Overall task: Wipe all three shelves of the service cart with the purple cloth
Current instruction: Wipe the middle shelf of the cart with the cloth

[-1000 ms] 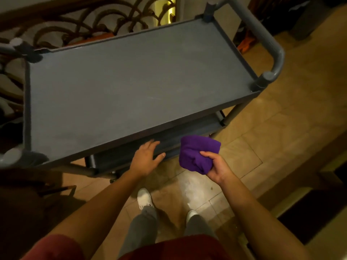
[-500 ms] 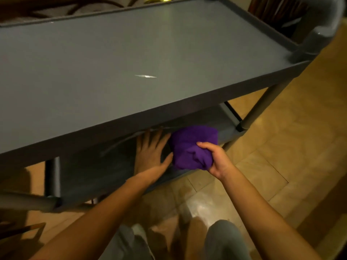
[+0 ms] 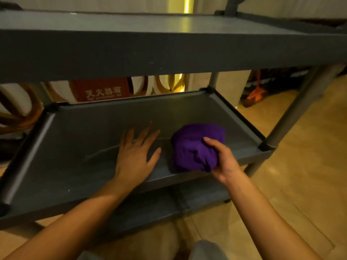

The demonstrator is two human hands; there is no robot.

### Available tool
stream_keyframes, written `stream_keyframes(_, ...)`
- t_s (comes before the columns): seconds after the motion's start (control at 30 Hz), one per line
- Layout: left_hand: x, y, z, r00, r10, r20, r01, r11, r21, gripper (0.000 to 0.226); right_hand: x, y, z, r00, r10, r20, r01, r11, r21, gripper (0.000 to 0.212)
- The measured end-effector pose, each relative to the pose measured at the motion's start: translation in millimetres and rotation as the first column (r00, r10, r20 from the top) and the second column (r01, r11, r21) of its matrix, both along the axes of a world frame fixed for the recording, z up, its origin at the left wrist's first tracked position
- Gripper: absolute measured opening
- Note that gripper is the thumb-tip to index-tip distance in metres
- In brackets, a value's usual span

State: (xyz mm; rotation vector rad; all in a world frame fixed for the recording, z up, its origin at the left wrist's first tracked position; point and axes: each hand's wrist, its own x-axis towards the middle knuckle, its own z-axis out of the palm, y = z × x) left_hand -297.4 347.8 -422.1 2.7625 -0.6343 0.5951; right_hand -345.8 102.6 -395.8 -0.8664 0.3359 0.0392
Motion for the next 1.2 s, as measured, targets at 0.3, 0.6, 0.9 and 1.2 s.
stream_keyframes(0.3, -10, 28, -6, 0.995, 0.102, 0.001, -0.101, 0.993, 0.054, 0.066, 28, -9, 6, 0.999, -0.014, 0.035, 0.019, 0.993, -0.118, 0.037)
stream_keyframes(0.6, 16, 72, 20, 0.91, 0.267, -0.318, -0.253, 0.964, 0.087, 0.101, 127, -27, 31, 0.993, -0.064, -0.094, 0.0, 0.831, -0.557, 0.032)
stream_keyframes(0.9, -27, 54, -26, 0.916, -0.08, -0.394, 0.214, 0.927, 0.309, 0.09, 151, -9, 7, 0.99, -0.135, -0.046, 0.072, 0.753, -0.654, 0.029)
stream_keyframes(1.2, -39, 82, -33, 0.939, 0.042, -0.342, 0.011, 0.989, 0.149, 0.074, 170, -28, -9, 0.968, -0.226, 0.109, 0.231, 0.63, -0.741, 0.04)
